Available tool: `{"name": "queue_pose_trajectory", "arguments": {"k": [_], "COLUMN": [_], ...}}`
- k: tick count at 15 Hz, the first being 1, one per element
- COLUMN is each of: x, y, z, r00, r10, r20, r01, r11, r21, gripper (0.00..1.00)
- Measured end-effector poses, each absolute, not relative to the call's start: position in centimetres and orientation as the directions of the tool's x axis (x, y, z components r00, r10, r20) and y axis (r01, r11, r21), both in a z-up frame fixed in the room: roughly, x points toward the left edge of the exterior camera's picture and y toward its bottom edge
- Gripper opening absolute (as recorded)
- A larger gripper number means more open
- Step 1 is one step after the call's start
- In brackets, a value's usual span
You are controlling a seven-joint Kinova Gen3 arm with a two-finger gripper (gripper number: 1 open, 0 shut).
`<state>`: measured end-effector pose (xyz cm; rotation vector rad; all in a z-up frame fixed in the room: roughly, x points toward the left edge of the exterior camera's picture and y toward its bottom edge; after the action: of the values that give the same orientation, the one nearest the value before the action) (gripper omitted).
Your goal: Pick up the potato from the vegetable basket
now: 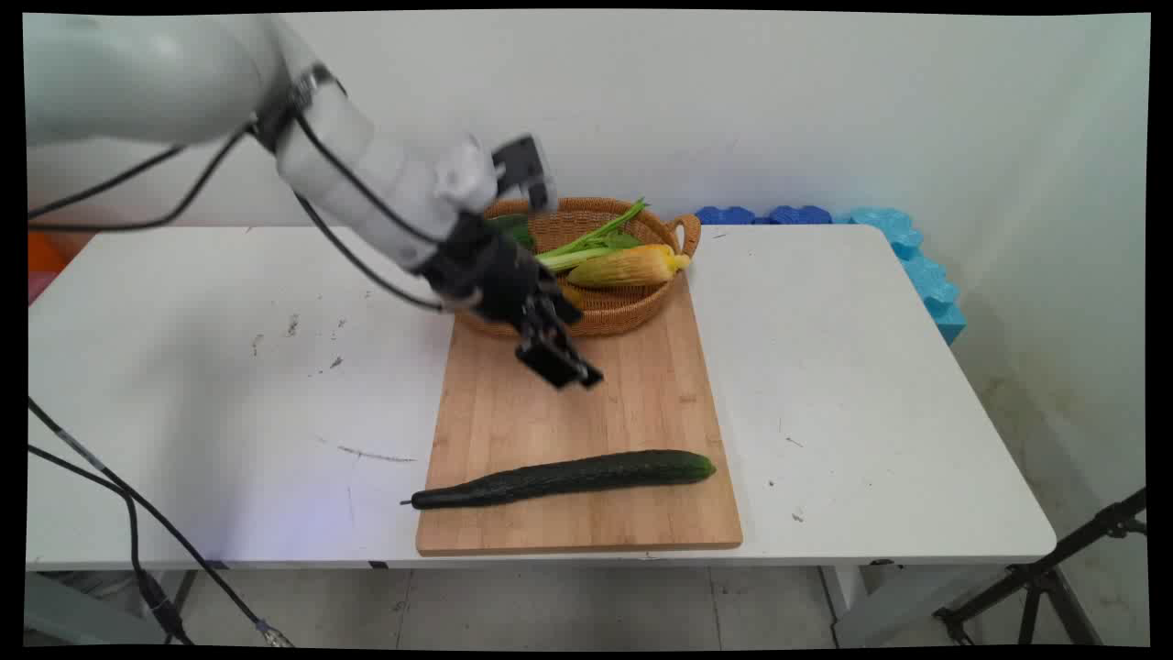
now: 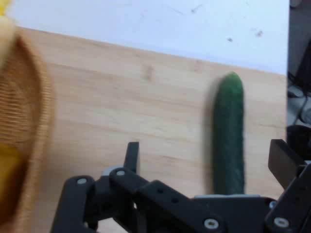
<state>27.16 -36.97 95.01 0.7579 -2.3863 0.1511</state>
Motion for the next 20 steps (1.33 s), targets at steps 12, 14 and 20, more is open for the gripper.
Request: {"name": "queue_pose_trajectory", "arguments": {"k": [12,14,20], "x": [32.6,33.1,33.4], "y": [-42.6,-43.9,-48.4], "z": [100.0,99.1,94.9], "r00": [-0.634,-0.635,-0.659], "r10": [-0.534,-0.55,-0.58], "r20": [0.56,0.543,0.479], "r01": [-0.645,-0.661,-0.68], "r11": [0.764,0.75,0.732], "r21": [-0.002,-0.013,-0.048], "gripper": [1.0,1.0,1.0]}}
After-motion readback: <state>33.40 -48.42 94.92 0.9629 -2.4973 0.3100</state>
